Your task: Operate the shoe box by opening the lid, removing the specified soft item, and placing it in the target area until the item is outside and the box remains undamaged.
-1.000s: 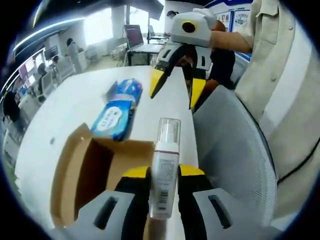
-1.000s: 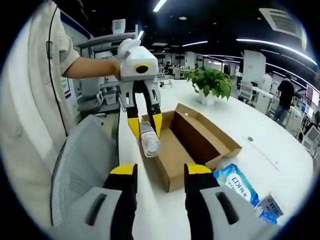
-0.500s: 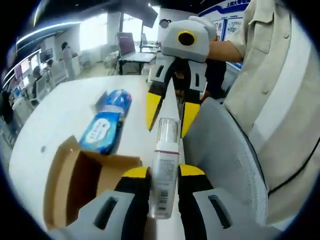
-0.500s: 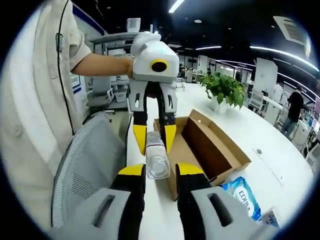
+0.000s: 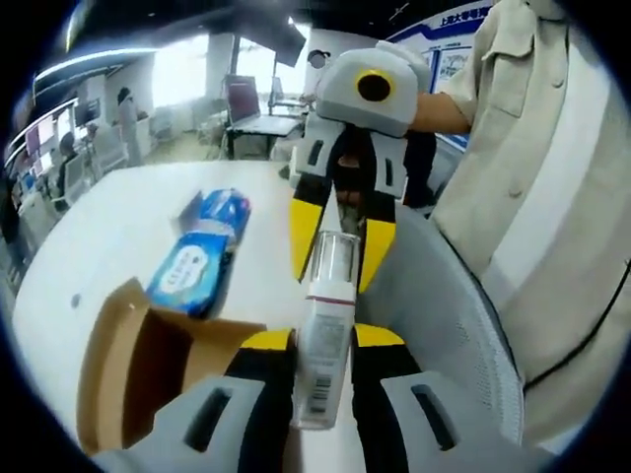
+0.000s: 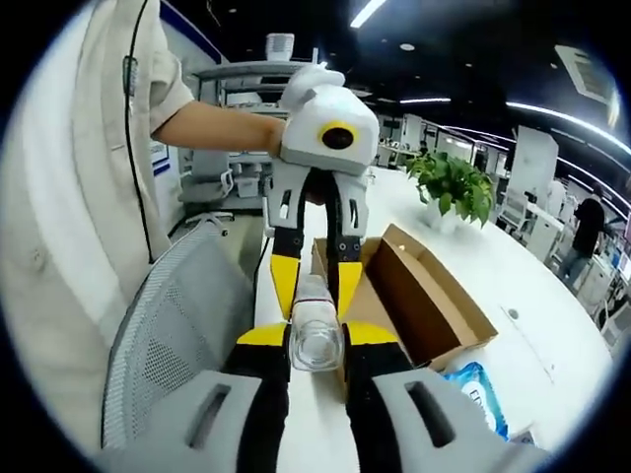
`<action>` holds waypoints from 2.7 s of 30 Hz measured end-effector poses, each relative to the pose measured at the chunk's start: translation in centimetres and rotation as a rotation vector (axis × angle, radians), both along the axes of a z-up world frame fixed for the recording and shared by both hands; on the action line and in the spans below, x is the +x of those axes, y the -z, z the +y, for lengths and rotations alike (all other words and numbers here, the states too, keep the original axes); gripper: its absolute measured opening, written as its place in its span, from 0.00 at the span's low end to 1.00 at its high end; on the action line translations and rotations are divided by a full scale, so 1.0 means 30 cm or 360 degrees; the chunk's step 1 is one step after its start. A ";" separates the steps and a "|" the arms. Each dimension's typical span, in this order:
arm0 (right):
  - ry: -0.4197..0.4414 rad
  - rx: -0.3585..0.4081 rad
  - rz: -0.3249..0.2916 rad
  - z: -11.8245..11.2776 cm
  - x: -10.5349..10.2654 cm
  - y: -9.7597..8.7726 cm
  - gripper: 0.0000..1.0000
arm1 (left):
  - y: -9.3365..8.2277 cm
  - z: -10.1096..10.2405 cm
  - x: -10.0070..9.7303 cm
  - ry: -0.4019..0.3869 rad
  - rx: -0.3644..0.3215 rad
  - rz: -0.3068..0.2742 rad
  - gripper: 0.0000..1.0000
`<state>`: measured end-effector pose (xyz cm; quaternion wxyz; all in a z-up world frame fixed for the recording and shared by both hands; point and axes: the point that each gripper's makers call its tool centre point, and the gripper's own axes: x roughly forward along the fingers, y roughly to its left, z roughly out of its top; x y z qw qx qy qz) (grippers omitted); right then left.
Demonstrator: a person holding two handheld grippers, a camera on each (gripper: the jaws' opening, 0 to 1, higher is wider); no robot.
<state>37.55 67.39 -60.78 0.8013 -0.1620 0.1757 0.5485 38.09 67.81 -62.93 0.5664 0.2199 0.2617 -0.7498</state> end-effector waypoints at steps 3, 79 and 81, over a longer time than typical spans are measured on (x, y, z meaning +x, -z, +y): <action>0.0008 -0.0022 0.0011 -0.006 0.004 -0.004 0.17 | -0.001 -0.008 0.005 -0.0014 -0.0028 -0.0009 0.20; 0.0122 -0.0901 0.0134 -0.541 0.764 0.123 0.17 | -0.003 0.485 0.325 -0.1492 -0.0196 -0.0240 0.99; 0.0110 -0.0940 0.0145 -0.543 0.780 0.149 0.17 | -0.003 0.500 0.325 -0.1522 -0.0197 -0.0238 0.99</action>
